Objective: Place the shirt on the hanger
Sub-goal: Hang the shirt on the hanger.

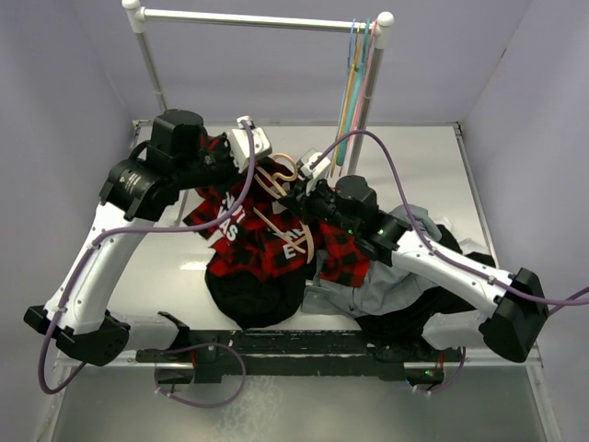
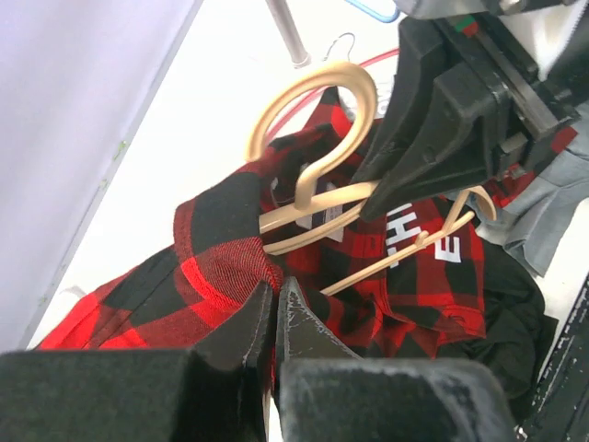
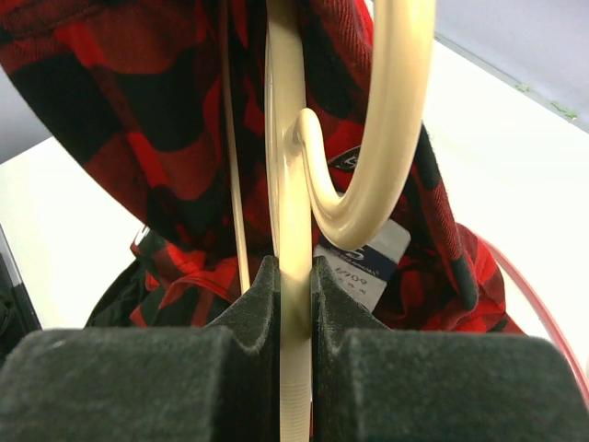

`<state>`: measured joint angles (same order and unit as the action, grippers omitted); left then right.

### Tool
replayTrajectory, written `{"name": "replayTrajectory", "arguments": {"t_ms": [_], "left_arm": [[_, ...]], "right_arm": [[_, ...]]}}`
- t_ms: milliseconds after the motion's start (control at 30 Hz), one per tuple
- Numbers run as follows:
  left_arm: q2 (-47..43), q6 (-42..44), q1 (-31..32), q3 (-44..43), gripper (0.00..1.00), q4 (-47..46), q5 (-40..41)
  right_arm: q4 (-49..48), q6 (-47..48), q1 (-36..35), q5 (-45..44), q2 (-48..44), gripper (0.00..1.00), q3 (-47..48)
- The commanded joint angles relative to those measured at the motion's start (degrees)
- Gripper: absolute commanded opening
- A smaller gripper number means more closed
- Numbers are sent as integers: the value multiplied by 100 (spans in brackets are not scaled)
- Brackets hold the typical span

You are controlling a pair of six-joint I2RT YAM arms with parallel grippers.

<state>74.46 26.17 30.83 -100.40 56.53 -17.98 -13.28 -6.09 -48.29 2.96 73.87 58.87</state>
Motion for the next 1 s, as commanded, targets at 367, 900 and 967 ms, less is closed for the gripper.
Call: {"name": "replayTrajectory", "arguments": {"t_ms": [367,900,967], "left_arm": [[-55,51,20,340,2,-116,-184],[256,393,19,382,34,41,147],[240,495,20,333,96,-52,204]], "right_arm": [[-1044,60,22,549,567,0,681],[-1345,342,22,1180,648,0,911],[-1371,347,22,1239,670,0,909]]}}
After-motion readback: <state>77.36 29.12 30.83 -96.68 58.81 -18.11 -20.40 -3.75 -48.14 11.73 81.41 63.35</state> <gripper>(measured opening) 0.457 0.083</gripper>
